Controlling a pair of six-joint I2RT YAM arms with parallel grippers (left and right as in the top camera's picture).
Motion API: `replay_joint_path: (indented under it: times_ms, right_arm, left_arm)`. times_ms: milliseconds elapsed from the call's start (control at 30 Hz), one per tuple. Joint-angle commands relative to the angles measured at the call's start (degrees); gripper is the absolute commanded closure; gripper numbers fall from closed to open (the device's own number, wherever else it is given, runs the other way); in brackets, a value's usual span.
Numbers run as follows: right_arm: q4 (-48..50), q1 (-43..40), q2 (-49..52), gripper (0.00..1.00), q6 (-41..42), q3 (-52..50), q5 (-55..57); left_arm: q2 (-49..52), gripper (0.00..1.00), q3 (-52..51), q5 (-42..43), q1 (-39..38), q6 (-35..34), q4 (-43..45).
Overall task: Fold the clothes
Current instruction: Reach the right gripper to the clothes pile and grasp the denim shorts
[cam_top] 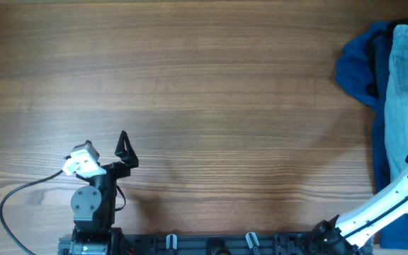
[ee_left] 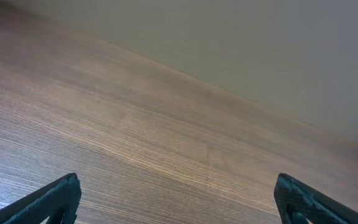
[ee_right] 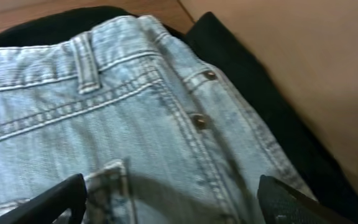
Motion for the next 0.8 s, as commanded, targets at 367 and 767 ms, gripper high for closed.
replay_joint_path:
  times_ms: [367,767]
  right_arm:
    - [0.74,-0.52,-0.85,0.96,3.32,0.59,-8.59]
    - [-16.61,10.58,-22.16,0.96,19.28,0.57,-24.74]
  left_arm:
    - [-0.13,0.00,-0.26,0.28,-0.20,-0.31,0.00]
    - [-0.13,0.00,-0.26,0.28,-0.20,-0.31,0.00]
